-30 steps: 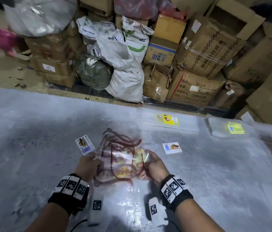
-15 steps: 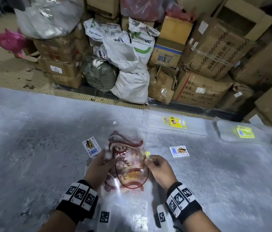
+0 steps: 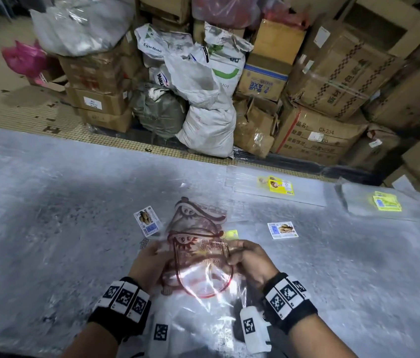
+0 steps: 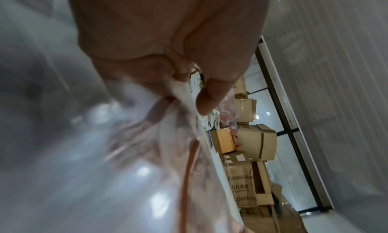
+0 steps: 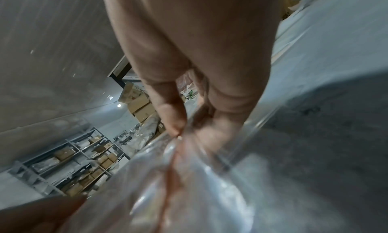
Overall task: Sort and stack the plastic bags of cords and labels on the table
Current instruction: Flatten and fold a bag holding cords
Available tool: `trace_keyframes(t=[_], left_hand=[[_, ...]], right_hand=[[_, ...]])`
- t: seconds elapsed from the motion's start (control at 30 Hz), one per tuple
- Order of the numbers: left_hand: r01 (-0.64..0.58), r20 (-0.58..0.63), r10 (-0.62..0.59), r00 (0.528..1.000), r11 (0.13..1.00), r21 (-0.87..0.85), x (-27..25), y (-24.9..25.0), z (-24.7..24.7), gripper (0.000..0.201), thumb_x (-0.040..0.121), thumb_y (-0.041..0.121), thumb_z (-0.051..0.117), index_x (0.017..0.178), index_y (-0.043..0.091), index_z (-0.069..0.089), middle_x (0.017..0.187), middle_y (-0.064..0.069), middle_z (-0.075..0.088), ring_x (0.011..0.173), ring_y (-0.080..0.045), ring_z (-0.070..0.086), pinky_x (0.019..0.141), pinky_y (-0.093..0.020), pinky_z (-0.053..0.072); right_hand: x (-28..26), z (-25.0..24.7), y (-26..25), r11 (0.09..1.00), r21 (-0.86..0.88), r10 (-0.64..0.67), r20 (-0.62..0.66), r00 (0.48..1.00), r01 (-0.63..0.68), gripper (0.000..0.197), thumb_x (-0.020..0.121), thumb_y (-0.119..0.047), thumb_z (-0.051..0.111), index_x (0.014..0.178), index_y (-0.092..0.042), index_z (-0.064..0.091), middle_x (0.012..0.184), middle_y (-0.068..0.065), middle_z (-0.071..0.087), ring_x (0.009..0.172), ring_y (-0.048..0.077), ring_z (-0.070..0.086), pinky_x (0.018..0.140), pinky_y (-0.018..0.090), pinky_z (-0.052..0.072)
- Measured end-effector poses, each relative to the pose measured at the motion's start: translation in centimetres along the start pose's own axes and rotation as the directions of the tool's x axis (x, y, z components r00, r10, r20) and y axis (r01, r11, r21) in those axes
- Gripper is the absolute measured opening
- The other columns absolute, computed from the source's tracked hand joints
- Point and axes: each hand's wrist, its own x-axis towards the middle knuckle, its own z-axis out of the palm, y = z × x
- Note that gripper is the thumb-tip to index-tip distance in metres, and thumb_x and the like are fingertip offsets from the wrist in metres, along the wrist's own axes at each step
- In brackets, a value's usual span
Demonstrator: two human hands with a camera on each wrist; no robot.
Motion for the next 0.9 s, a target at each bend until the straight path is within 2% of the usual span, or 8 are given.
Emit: trace_keyframes(t=[0.17, 0.23, 0.33, 0.43, 0.57, 0.67, 0.8, 0.9], left_hand=[[-0.006, 0.007, 0.006, 1.000, 1.000, -0.004, -0.1, 0.2, 0.4, 0.017, 0.094, 0.001, 0.051, 0.109, 0.004, 0.059, 0.081, -0.019, 0.071, 0.058, -0.029, 0.067, 0.043, -0.034, 0.053], [0.016, 0.053, -0.013, 0.999, 0.997, -0.070, -0.3, 0.3, 0.9, 0.026, 0.090, 0.004, 0.058, 0.116, 0.006, 0.055, 0.101, -0.026, 0.070, 0.075, -0.039, 0.070, 0.063, -0.046, 0.058], [0.022, 0.152, -0.005, 0.988, 0.994, -0.109, -0.6, 0.3, 1.3, 0.050, 0.079, 0.004, 0.072, 0.123, 0.014, 0.051, 0.108, -0.025, 0.070, 0.089, -0.044, 0.070, 0.078, -0.055, 0.057], [-0.013, 0.181, 0.040, 0.983, 0.989, -0.145, -0.4, -0.2, 1.4, 0.061, 0.082, -0.009, 0.064, 0.133, 0.022, 0.050, 0.109, -0.024, 0.070, 0.092, -0.045, 0.069, 0.078, -0.056, 0.056], [-0.027, 0.258, 0.062, 0.964, 0.990, -0.137, -0.8, -0.3, 2.0, 0.082, 0.082, -0.016, 0.055, 0.138, 0.043, 0.044, 0.116, -0.024, 0.067, 0.098, -0.047, 0.067, 0.077, -0.053, 0.059], [0.028, 0.351, 0.012, 0.936, 0.994, -0.108, -1.8, 0.4, 2.5, 0.070, 0.089, -0.010, 0.051, 0.131, 0.046, 0.043, 0.111, -0.030, 0.067, 0.075, -0.039, 0.070, 0.059, -0.045, 0.060], [-0.049, 0.161, 0.053, 0.986, 0.998, -0.033, -0.1, 1.6, 2.7, 0.025, 0.095, 0.011, 0.058, 0.115, 0.024, 0.064, 0.094, -0.014, 0.073, 0.078, -0.032, 0.068, 0.070, -0.040, 0.055], [-0.221, -0.049, 0.256, 0.965, 0.902, 0.371, 3.4, 2.9, 2.2, 0.027, 0.090, 0.015, 0.066, 0.117, 0.011, 0.063, 0.084, 0.001, 0.073, 0.086, -0.026, 0.068, 0.082, -0.041, 0.055]], right_hand=[[-0.5, -0.4, -0.8, 0.994, -0.025, 0.109, 0.066, 0.992, -0.107, 0.022, 0.089, -0.011, 0.055, 0.097, -0.005, 0.074, 0.084, 0.009, 0.071, 0.072, 0.022, 0.065, 0.056, 0.029, 0.049], [-0.4, -0.5, -0.9, 0.993, -0.077, 0.099, 0.095, 0.991, -0.092, 0.015, 0.093, -0.006, 0.058, 0.096, -0.003, 0.072, 0.082, 0.010, 0.072, 0.061, 0.018, 0.065, 0.051, 0.025, 0.050], [-0.5, -0.5, -0.9, 0.998, -0.053, 0.025, 0.137, 0.990, -0.018, 0.028, 0.087, 0.012, 0.056, 0.108, -0.004, 0.065, 0.100, 0.015, 0.073, 0.083, 0.026, 0.070, 0.071, 0.033, 0.057], [-0.5, -1.1, -0.8, 0.997, 0.072, 0.003, 0.202, 0.979, -0.018, 0.046, 0.085, 0.020, 0.047, 0.123, -0.005, 0.057, 0.114, 0.022, 0.070, 0.095, 0.034, 0.070, 0.069, 0.040, 0.062], [-0.6, -1.8, -1.0, 0.988, 0.128, 0.047, 0.263, 0.964, -0.083, 0.032, 0.090, -0.002, 0.062, 0.121, -0.007, 0.059, 0.123, 0.023, 0.067, 0.106, 0.037, 0.067, 0.081, 0.050, 0.060], [-0.9, -1.9, -1.3, 0.985, 0.172, -0.028, 0.257, 0.966, -0.017, 0.030, 0.093, 0.014, 0.050, 0.111, -0.007, 0.063, 0.106, 0.023, 0.071, 0.077, 0.027, 0.075, 0.059, 0.035, 0.061], [-1.0, -3.3, -2.7, 0.905, 0.381, -0.262, 0.151, 0.953, 0.188, 0.042, 0.087, 0.019, 0.048, 0.122, -0.005, 0.054, 0.095, 0.020, 0.073, 0.070, 0.028, 0.073, 0.056, 0.032, 0.060], [-0.1, -5.1, -2.8, 0.843, 0.507, -0.250, 0.069, 0.966, 0.181, 0.042, 0.085, 0.014, 0.050, 0.122, -0.006, 0.055, 0.115, 0.033, 0.065, 0.081, 0.037, 0.073, 0.066, 0.042, 0.062]])
